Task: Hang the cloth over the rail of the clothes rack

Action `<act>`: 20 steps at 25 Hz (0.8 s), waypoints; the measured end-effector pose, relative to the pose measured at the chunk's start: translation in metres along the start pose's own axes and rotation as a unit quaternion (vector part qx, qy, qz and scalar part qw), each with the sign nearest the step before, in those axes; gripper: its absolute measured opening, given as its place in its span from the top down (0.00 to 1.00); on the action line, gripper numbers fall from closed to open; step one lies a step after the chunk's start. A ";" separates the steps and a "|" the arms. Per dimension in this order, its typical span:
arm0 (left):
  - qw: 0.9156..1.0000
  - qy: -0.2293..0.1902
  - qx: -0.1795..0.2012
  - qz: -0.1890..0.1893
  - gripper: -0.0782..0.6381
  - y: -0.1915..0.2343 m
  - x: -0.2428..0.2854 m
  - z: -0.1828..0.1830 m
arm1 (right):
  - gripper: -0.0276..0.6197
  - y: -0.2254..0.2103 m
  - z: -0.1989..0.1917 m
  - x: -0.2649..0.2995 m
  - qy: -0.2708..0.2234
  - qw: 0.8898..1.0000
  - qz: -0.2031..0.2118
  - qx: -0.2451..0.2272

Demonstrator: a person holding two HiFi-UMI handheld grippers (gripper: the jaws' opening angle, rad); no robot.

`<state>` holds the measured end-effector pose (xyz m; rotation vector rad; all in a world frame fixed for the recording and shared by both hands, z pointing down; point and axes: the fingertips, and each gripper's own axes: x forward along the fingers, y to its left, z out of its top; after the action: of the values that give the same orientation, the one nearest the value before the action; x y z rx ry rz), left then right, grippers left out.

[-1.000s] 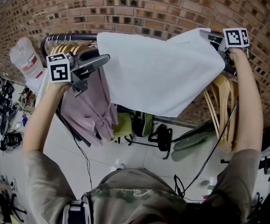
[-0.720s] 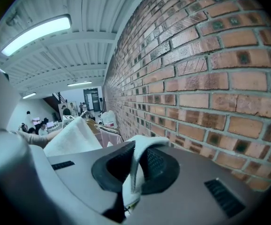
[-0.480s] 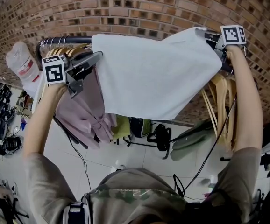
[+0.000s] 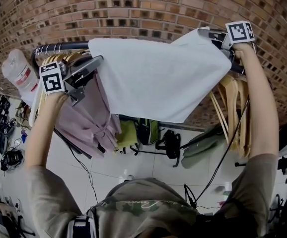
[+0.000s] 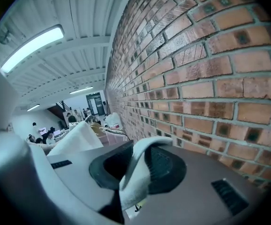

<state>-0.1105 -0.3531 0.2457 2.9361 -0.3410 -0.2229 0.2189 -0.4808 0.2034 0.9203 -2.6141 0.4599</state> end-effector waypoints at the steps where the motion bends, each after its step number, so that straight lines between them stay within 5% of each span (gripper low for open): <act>1: 1.000 -0.003 -0.003 -0.001 0.87 0.000 0.001 0.000 | 0.82 -0.004 0.001 -0.001 -0.001 1.000 -0.011 0.001; 6: 1.000 -0.010 -0.003 -0.014 0.86 -0.004 0.004 -0.001 | 0.53 -0.018 0.006 -0.005 -0.019 0.999 -0.039 0.008; 11: 1.000 -0.007 -0.001 -0.017 0.86 -0.009 0.004 -0.001 | 0.51 -0.022 0.010 -0.010 -0.036 0.998 -0.050 0.016; 15: 1.000 -0.006 0.001 -0.017 0.87 -0.011 0.004 -0.002 | 0.51 -0.013 0.018 -0.015 -0.050 0.998 -0.041 -0.020; 20: 1.000 -0.006 0.002 -0.015 0.87 -0.014 0.001 -0.002 | 0.52 -0.014 0.053 -0.039 -0.142 0.987 -0.062 -0.048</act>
<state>-0.1059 -0.3398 0.2445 2.9474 -0.2989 -0.2434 0.2464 -0.4917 0.1428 1.1845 -2.7766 0.1789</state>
